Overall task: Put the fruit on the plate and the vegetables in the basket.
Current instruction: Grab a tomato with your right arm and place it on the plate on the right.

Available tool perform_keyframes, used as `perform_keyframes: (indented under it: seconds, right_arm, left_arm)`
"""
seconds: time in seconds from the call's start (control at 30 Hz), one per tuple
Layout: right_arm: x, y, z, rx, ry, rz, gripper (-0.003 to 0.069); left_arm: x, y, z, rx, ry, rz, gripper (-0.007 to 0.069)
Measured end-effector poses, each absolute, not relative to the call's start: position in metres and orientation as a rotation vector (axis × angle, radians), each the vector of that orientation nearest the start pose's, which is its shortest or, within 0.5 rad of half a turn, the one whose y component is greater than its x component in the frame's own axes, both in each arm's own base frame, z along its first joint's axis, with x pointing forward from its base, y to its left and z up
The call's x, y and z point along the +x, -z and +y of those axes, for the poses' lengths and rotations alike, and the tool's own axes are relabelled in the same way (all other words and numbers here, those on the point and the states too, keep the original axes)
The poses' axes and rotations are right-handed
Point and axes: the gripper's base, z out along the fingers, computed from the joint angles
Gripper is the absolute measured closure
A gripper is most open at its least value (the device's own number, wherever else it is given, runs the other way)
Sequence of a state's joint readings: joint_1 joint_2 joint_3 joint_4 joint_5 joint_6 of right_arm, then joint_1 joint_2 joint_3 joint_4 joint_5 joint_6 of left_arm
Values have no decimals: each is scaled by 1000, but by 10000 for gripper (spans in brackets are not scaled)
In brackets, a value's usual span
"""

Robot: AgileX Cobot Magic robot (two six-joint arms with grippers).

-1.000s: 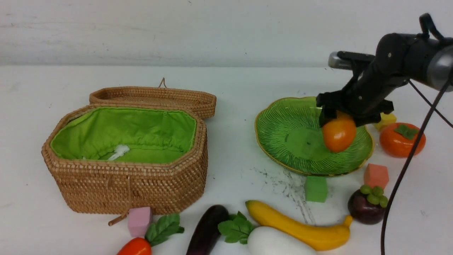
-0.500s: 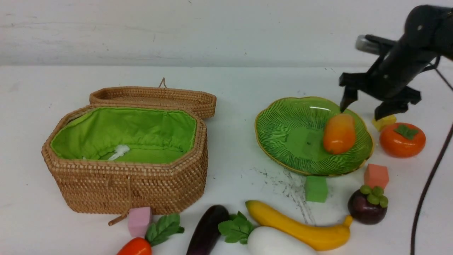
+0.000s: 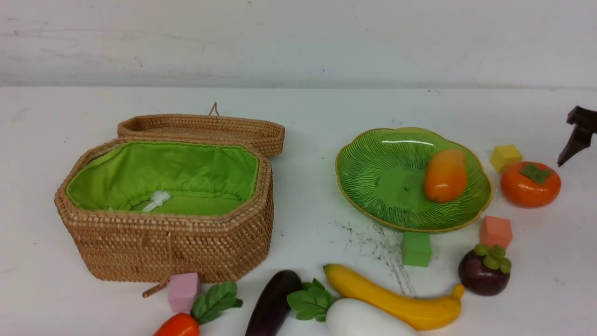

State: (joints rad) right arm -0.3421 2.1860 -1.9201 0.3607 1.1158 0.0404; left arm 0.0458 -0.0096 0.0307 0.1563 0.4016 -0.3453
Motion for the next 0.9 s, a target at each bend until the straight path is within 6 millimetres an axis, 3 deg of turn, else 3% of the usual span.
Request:
perform_keyframes:
  seconds: [0.2, 0.43, 0.57, 0.83, 0.9]
  right_arm:
    - [465, -196, -127, 688, -530, 2695, 64]
    - [474, -184, -125, 728, -630, 2648, 78]
    - [474, -184, -122, 665, -676, 2655, 231]
    - [463, -197, -121, 594, -629, 2737, 236]
    - [456, -213, -122, 574, -590, 2741, 236]
  left_arm:
    - [52, -168, 8, -275, 48, 1881, 386]
    - [52, -168, 8, -275, 48, 1881, 386]
    - [52, -168, 8, -275, 48, 1881, 386]
    - [52, -168, 8, -275, 48, 1881, 386]
    - [52, -168, 8, -275, 48, 1881, 386]
